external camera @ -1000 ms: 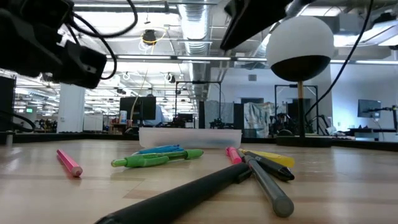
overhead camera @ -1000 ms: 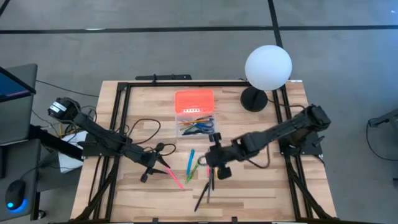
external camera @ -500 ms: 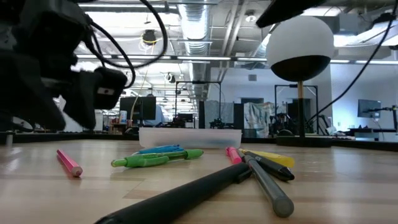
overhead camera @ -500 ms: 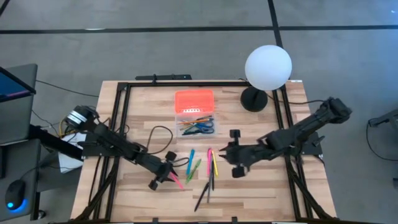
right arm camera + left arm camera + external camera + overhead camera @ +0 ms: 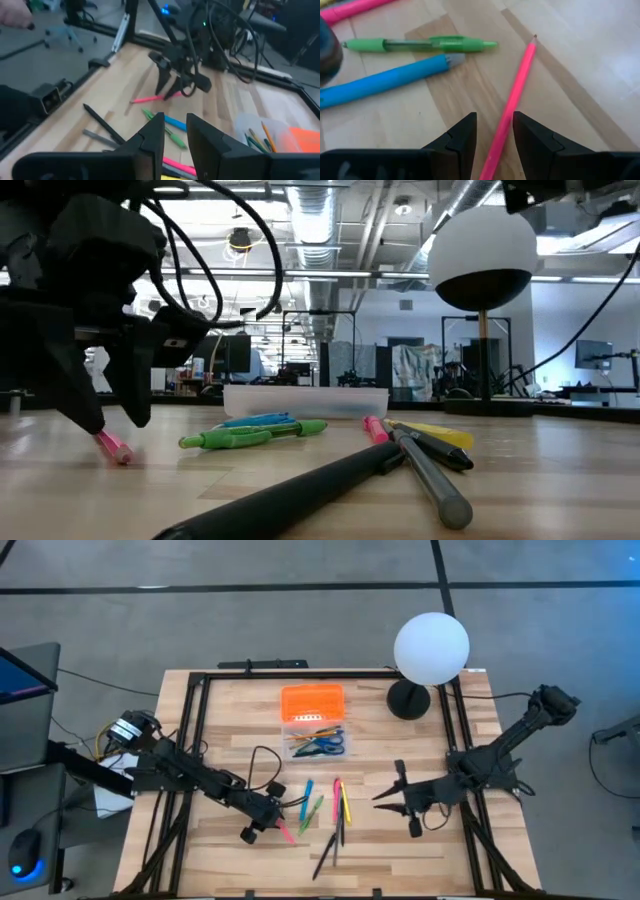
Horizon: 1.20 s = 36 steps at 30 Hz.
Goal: Pick & place school supplies into a supply box
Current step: Put the pink pencil into the supply box
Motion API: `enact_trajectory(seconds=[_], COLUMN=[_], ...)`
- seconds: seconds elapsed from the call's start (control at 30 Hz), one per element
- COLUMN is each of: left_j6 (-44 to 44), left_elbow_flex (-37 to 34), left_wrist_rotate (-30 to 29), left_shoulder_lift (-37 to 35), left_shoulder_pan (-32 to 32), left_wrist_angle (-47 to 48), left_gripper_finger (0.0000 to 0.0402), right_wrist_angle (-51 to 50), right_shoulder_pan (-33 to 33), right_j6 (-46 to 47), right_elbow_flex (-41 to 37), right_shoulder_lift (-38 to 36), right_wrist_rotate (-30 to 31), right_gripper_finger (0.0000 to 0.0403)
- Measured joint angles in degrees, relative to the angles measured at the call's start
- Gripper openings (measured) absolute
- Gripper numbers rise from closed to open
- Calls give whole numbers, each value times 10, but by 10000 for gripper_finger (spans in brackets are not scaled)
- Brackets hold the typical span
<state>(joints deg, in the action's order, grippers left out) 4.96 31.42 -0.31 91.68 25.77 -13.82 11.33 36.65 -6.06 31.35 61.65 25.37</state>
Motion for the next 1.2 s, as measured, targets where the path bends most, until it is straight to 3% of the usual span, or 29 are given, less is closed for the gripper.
enact_trajectory(seconds=[0.17,0.47,0.73,0.93,1.2], left_j6=[-8,-28,-28,-80,-136], left_elbow_flex=[6,46,61,63,64], left_wrist_rotate=[4,0,11,18,21], left_shoulder_lift=[0,2,3,2,2], left_shoulder_pan=[-7,-11,-12,-12,-10], left_wrist_angle=[33,130,149,176,202], left_gripper_finger=[123,118,52,15,34], right_wrist_angle=[58,88,94,127,153], right_shoulder_pan=[12,11,11,13,9], right_j6=[0,2,41,61,61], right_elbow_flex=[-49,-67,-67,-67,-67], right_shoulder_lift=[-20,1,46,91,124], right_wrist_rotate=[1,2,2,1,1], right_gripper_finger=[75,75,75,75,75])
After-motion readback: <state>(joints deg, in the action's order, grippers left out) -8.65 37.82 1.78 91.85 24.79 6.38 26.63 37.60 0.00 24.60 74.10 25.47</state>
